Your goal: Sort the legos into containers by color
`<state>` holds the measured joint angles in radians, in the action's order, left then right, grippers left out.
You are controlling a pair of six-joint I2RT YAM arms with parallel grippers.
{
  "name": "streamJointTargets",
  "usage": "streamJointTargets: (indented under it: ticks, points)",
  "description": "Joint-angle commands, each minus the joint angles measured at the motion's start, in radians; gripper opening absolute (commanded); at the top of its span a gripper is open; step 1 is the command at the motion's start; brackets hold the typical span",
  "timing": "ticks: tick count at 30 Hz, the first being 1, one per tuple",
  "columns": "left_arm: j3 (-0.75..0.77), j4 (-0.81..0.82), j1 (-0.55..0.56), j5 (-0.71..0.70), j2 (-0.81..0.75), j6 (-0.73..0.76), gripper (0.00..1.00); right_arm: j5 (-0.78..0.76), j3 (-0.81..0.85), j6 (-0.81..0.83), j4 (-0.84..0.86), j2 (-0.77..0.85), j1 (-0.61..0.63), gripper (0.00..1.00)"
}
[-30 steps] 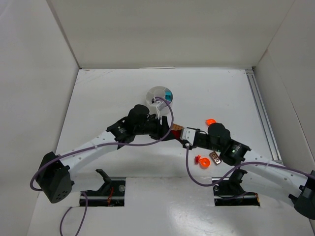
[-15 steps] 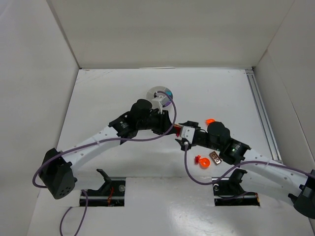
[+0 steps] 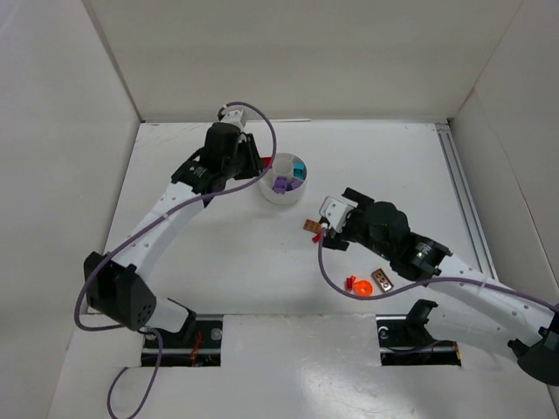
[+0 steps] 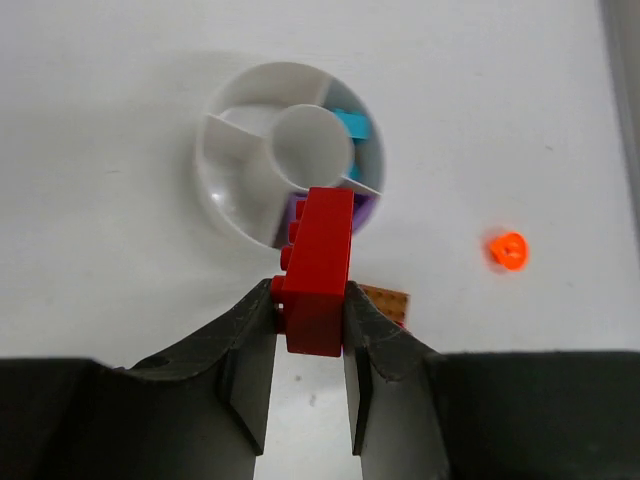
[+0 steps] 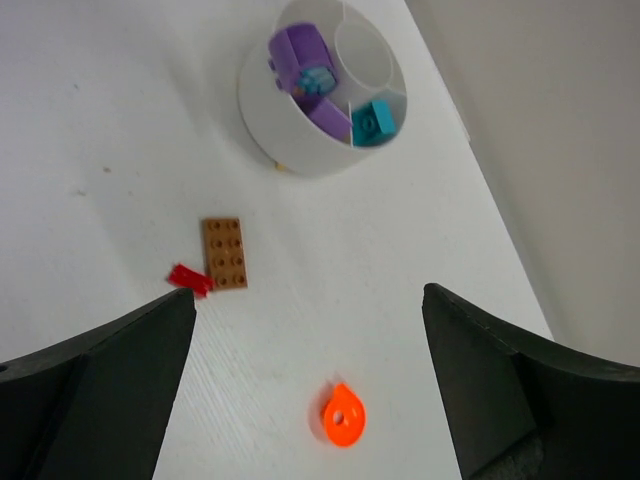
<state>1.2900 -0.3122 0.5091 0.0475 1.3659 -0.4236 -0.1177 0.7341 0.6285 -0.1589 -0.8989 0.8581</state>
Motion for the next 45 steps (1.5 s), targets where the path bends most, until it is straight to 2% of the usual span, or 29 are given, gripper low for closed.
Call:
streamJointTargets:
  ticks: [1, 4, 11, 20, 24, 27, 32, 35, 39, 45]
  points:
    - [0.11, -0.094, -0.027, -0.121, 0.093, 0.032, 0.0, -0.149, 0.085, -0.035, -0.157, -0.04, -0.033, 1.0]
    - [0.227, -0.163, -0.037, -0.178, 0.209, 0.046, 0.0, -0.136, 0.108, -0.044, -0.205, -0.07, -0.105, 1.0]
    - [0.38, -0.255, -0.037, -0.244, 0.389, 0.092, 0.0, -0.018, 0.087, -0.053, -0.229, -0.061, -0.292, 1.0]
    - [0.393, -0.278, -0.037, -0.207, 0.449, 0.094, 0.0, 0.038, 0.076, -0.035, -0.248, -0.07, -0.416, 1.0]
    - [0.373, -0.266, -0.037, -0.16, 0.449, 0.094, 0.06, 0.081, 0.065, -0.026, -0.225, -0.095, -0.438, 1.0]
    - [0.364, -0.245, -0.037, -0.127, 0.458, 0.103, 0.14, 0.13, 0.042, -0.016, -0.18, -0.141, -0.438, 1.0]
    - [0.364, -0.245, -0.037, -0.127, 0.489, 0.103, 0.17, 0.193, 0.033, -0.016, -0.14, -0.172, -0.438, 1.0]
    - [0.364, -0.254, -0.037, -0.127, 0.498, 0.103, 0.26, 0.254, 0.001, -0.027, -0.073, -0.172, -0.438, 1.0]
    - [0.355, -0.254, -0.037, -0.127, 0.47, 0.103, 0.44, 0.282, -0.009, -0.062, -0.013, -0.207, -0.426, 1.0]
    - [0.336, -0.225, -0.037, -0.127, 0.392, 0.103, 0.53, 0.299, -0.032, -0.122, 0.104, -0.316, -0.352, 0.92]
